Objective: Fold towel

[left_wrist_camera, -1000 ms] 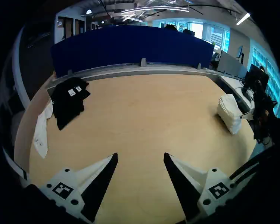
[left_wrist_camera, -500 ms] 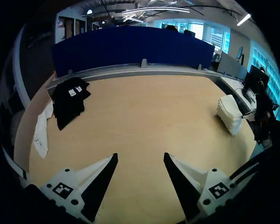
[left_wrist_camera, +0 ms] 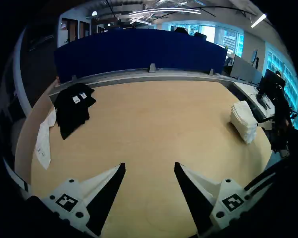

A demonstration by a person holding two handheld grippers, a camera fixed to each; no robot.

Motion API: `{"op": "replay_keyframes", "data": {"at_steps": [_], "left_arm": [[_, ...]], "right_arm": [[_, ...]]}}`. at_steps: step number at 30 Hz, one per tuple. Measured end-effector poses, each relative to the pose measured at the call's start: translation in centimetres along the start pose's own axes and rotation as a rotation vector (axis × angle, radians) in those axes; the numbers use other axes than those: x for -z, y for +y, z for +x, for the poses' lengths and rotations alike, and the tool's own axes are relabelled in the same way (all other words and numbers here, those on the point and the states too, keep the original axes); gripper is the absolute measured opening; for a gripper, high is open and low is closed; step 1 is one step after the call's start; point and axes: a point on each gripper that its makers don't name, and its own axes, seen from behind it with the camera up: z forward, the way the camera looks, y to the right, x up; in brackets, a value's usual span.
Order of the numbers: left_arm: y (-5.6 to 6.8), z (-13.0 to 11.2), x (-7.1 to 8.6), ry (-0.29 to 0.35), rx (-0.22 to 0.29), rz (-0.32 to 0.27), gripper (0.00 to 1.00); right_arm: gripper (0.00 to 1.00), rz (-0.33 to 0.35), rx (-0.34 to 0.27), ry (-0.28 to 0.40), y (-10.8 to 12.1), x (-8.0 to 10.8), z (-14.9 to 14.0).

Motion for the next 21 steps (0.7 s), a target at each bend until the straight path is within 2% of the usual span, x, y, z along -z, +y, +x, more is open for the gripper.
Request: {"op": "replay_keyframes", "data": {"at_steps": [14,21], "left_arm": [[-0.5,0.2,0.4,0.021,0.005,-0.004,0.91],[-0.9,0.7,0.5,0.040,0.010,-0.007,0.91]], "right_arm": [[0.89,-0.001,0.007,0.061,-1.7,1.1,2.0],[0.89,-0.002,-0.018,0.173,-3.3,2.4,5.2]]}}
